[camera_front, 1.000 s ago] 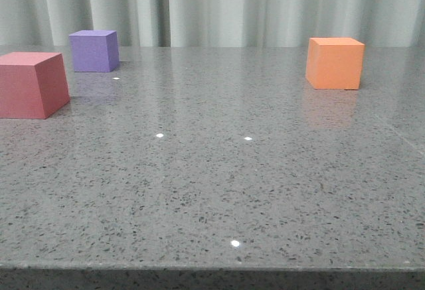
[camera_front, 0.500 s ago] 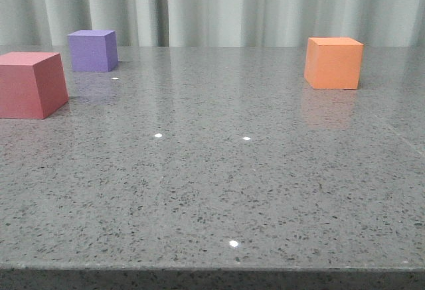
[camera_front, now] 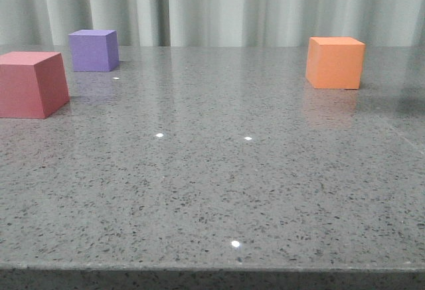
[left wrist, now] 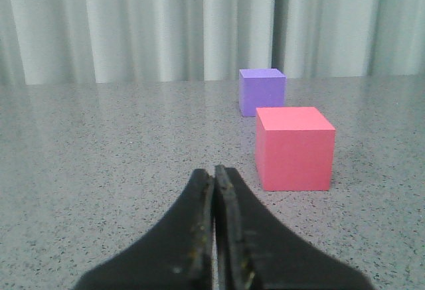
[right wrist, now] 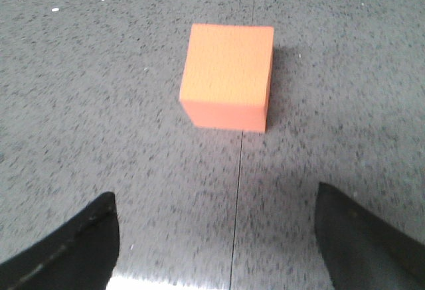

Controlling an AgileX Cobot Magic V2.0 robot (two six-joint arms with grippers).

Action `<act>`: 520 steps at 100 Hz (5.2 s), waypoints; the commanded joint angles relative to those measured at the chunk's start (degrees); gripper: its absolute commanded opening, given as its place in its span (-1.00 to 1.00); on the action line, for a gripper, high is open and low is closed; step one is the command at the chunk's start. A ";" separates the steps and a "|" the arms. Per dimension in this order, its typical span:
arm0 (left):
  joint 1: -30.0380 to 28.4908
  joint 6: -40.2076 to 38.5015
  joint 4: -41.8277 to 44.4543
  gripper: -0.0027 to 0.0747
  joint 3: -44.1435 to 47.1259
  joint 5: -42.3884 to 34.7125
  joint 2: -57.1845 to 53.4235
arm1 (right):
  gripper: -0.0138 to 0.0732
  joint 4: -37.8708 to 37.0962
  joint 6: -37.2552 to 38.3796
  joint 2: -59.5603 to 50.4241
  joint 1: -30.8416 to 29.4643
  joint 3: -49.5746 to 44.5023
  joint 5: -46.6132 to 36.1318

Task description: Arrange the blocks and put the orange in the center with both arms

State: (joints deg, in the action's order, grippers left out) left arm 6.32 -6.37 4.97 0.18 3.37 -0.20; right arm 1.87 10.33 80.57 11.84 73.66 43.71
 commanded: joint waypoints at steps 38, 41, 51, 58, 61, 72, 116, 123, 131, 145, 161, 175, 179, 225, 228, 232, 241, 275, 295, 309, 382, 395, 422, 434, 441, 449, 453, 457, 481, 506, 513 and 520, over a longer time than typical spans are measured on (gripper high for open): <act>0.48 -0.54 -0.02 -0.98 2.36 -4.55 -1.91 | 0.68 -3.30 -0.76 12.99 -0.03 14.53 -4.28; 0.48 -0.54 -0.02 -0.98 2.36 -4.55 -1.91 | 0.68 -3.62 -0.76 13.56 -0.03 15.02 -4.28; 0.48 -0.54 -0.02 -0.98 2.36 -4.55 -1.91 | 0.68 -4.53 -0.76 15.22 -0.03 15.84 -5.25; 0.48 -0.54 -0.02 -0.98 2.36 -4.55 -1.91 | 0.68 -4.96 -0.76 16.10 -0.03 16.03 -5.88; 0.48 -0.54 -0.02 -0.98 2.36 -4.55 -1.91 | 0.68 -5.09 -0.76 16.59 -0.03 16.04 -6.10; 0.48 -0.54 -0.02 -0.98 2.36 -4.55 -1.91 | 0.68 -5.69 -0.76 18.23 -0.03 16.04 -7.46; 0.48 -0.54 -0.02 -0.98 2.36 -4.55 -1.91 | 0.57 -5.72 -0.71 23.40 -0.03 16.11 -8.53; 0.48 -0.54 -0.02 -0.98 2.36 -4.55 -1.91 | 0.38 -5.72 -0.71 23.08 -0.03 16.16 -8.42; 0.48 -0.54 -0.02 -0.98 2.36 -4.55 -1.91 | 0.16 -5.67 -0.71 22.57 -0.03 16.48 -7.90; 0.48 -0.54 -0.02 -0.98 2.36 -4.55 -1.91 | 0.10 -4.83 -0.71 21.34 0.39 19.53 -3.50; 0.48 -0.54 -0.02 -0.98 2.36 -4.55 -1.91 | 0.10 -4.38 0.65 20.35 4.60 24.09 1.62; 0.48 -0.54 -0.02 -0.98 2.36 -4.55 -1.91 | 0.10 -5.74 4.95 21.01 10.82 27.58 1.07; 0.48 -0.54 -0.02 -0.98 2.36 -4.55 -1.91 | 0.10 -7.42 6.78 21.66 12.83 28.62 0.73; 0.48 -0.54 -0.02 -0.98 2.36 -4.55 -1.91 | 0.10 -22.67 25.03 37.87 26.94 48.44 7.17; 0.48 -0.54 -0.02 -0.98 2.36 -4.55 -1.91 | 0.10 -22.67 25.53 38.69 27.15 49.87 7.68; 0.48 -0.54 -0.02 -0.98 2.36 -4.55 -1.91 | 0.10 -22.73 26.50 39.76 27.21 51.00 8.30; 0.48 -0.54 -0.02 -0.98 2.36 -4.55 -1.91 | 0.10 -22.90 27.91 41.52 27.28 52.77 9.10; 0.48 -0.54 -0.02 -0.98 2.36 -4.55 -1.91 | 0.11 -23.73 28.52 43.89 27.28 53.16 9.21; 0.48 -0.54 -0.02 -0.98 2.36 -4.55 -1.91 | 0.69 -23.73 28.52 43.89 27.28 53.16 9.17; 0.48 -0.54 -0.02 -0.98 2.36 -4.55 -1.91 | 0.71 -23.73 28.52 43.89 27.28 53.16 9.36; 0.48 -0.54 -0.02 -0.98 2.36 -4.55 -1.91 | 0.71 -20.00 8.81 30.42 20.87 58.29 15.98; 0.48 -0.54 -0.02 -0.98 2.36 -4.55 -1.91 | 0.71 -15.25 2.16 28.10 16.96 58.06 20.10; 0.48 -0.54 -0.02 -0.98 2.36 -4.55 -1.91 | 0.71 -13.38 -0.57 20.45 8.18 47.18 20.79; 0.48 -0.54 -0.02 -0.98 2.36 -4.55 -1.91 | 0.71 -13.38 -0.64 13.78 4.74 35.63 15.48; 0.48 -0.54 -0.02 -0.98 2.36 -4.55 -1.91 | 0.71 -13.35 -0.64 9.08 2.62 27.81 11.83; 0.48 -0.54 -0.02 -0.98 2.36 -4.55 -1.91 | 0.71 -13.27 -0.64 3.05 0.15 19.46 8.24; 0.48 -0.54 -0.02 -0.98 2.36 -4.55 -1.91 | 0.71 -13.19 -0.64 0.49 -1.23 15.20 6.65; 0.48 -0.54 -0.02 -0.98 2.36 -4.55 -1.91 | 0.71 -13.11 -0.64 -2.66 -2.61 11.17 5.53; 0.48 -0.54 -0.02 -0.98 2.36 -4.55 -1.91 | 0.71 -11.84 -0.59 -21.29 -7.81 -8.32 0.28; 0.48 -0.54 -0.02 -0.98 2.36 -4.55 -1.91 | 0.71 -11.47 -0.59 -40.09 -7.81 -22.91 -1.10; 0.48 -0.54 -0.02 -0.98 2.36 -4.55 -1.91 | 0.71 -11.47 -0.59 -44.89 -7.81 -26.13 -2.17; 0.48 -0.54 -0.02 -0.98 2.36 -4.55 -1.91 | 0.71 -11.47 -0.59 -49.02 -7.81 -29.09 -3.51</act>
State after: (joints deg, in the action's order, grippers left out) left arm 6.32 -6.37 4.97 0.18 3.37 -0.20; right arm -9.04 10.41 35.71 4.41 46.06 45.81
